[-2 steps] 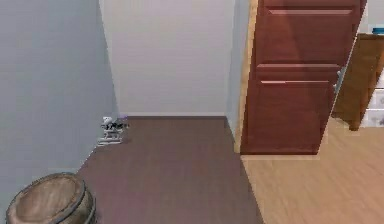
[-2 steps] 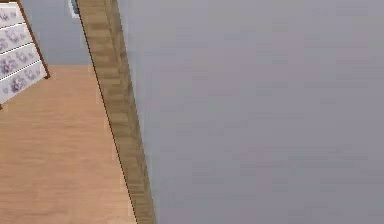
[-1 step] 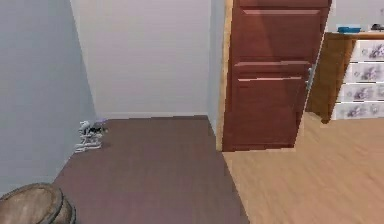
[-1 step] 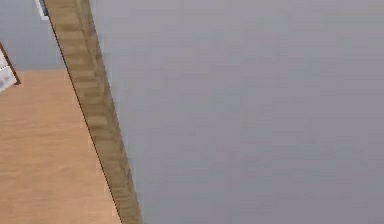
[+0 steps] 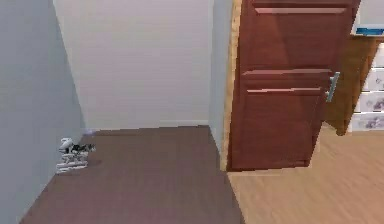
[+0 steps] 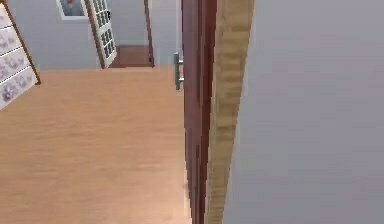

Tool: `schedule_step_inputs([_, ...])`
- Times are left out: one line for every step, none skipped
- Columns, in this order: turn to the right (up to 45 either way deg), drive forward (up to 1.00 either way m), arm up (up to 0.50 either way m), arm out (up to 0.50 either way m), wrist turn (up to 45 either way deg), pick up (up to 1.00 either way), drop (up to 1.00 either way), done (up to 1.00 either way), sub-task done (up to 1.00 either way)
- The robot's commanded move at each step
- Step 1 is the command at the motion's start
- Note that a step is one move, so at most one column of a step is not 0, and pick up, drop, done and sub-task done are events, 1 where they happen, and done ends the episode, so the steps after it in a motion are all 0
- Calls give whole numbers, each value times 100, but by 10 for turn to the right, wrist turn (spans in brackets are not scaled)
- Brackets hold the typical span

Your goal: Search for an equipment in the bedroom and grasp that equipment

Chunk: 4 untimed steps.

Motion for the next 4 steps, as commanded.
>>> schedule_step_inputs([390, 0, 0, 0, 0, 0, 0, 0, 0])
schedule_step_inputs([0, 35, 0, 0, 0, 0, 0, 0, 0])
schedule_step_inputs([120, 0, 0, 0, 0, 0, 0, 0, 0])
schedule_step_inputs([0, 100, 0, 0, 0, 0, 0, 0, 0])
